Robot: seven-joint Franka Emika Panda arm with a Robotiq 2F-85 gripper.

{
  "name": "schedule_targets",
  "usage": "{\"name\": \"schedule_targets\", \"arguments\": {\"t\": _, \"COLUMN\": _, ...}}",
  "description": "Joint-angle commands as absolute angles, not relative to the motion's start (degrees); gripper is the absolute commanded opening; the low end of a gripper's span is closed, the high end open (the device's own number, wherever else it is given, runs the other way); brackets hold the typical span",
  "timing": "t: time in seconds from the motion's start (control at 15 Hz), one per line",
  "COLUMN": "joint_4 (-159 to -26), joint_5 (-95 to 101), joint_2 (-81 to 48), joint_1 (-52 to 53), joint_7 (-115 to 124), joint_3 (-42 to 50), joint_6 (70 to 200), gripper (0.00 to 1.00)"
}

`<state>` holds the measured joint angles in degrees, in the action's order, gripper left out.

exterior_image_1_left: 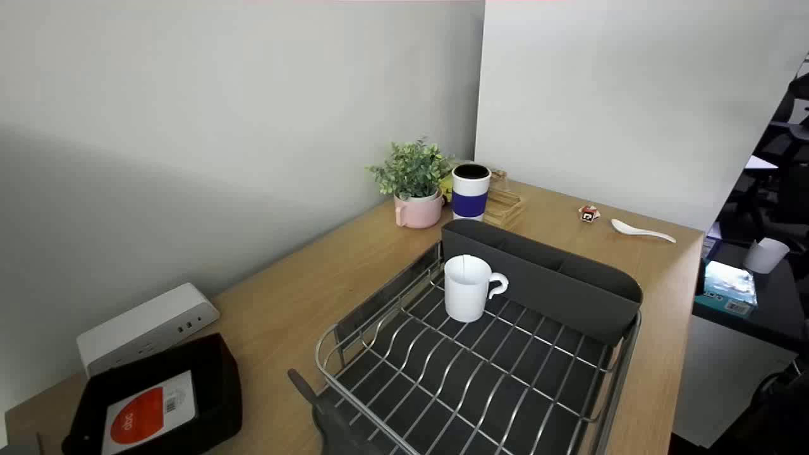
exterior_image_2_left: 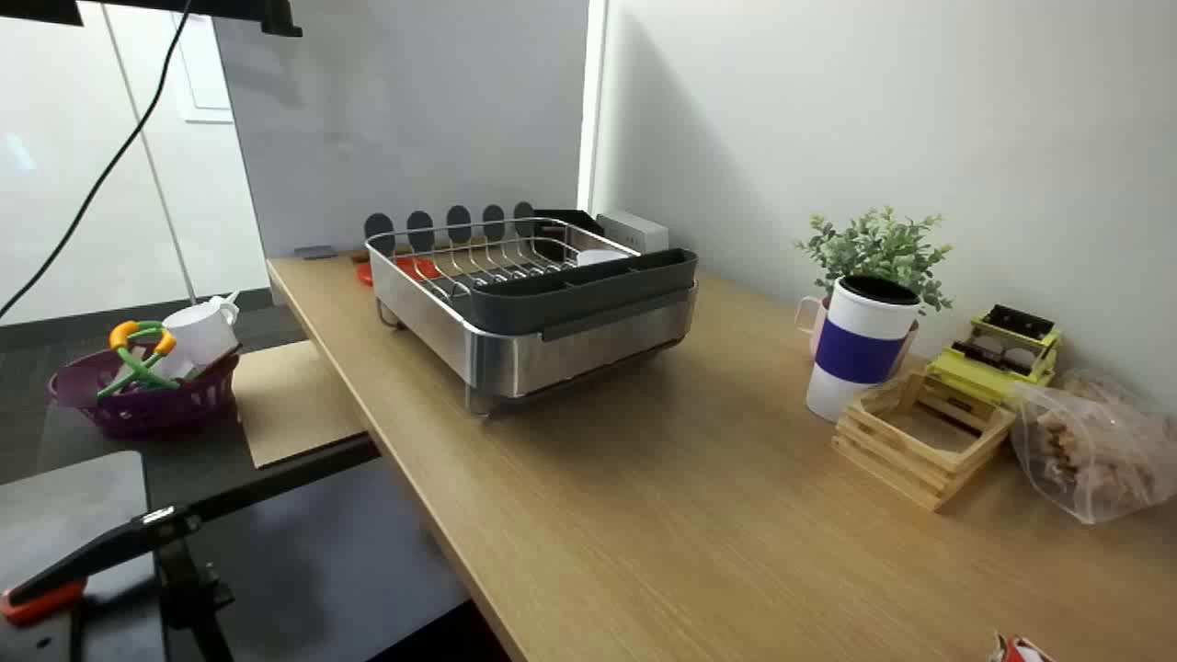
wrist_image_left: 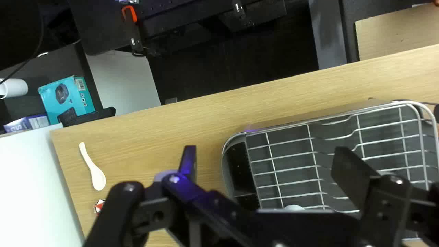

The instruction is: Remove the white cup from the dish rack and put it on the counter top

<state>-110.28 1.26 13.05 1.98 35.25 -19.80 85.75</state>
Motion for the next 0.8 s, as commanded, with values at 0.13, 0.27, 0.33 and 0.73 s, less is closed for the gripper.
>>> {"name": "schedule_targets", "arguments": {"t": 0.13, "joint_4": -110.1, "joint_5": 1.7, "joint_2": 12.8, "joint_1": 4.2, "joint_7": 35.7, "joint_3": -17.9, "joint_6": 85.6, "gripper": 1.00}}
{"name": "schedule_targets", "arguments": {"t": 0.27, "joint_4": -110.1, "joint_5": 1.7, "joint_2": 12.8, "joint_1": 4.2, "joint_7": 35.7, "joint_3": -17.9, "joint_6": 85.6, "gripper": 1.00}}
{"name": "schedule_targets", "arguments": {"t": 0.33, "joint_4": -110.1, "joint_5": 1.7, "joint_2": 12.8, "joint_1": 4.2, "joint_7": 35.7, "joint_3": -17.9, "joint_6": 85.6, "gripper": 1.00}}
{"name": "schedule_targets", "arguments": {"t": 0.73, "joint_4": -109.8, "joint_5": 2.5, "joint_2": 12.4, "joint_1": 5.3, "joint_7": 34.8, "joint_3": -17.2, "joint_6": 86.7, "gripper": 1.00}}
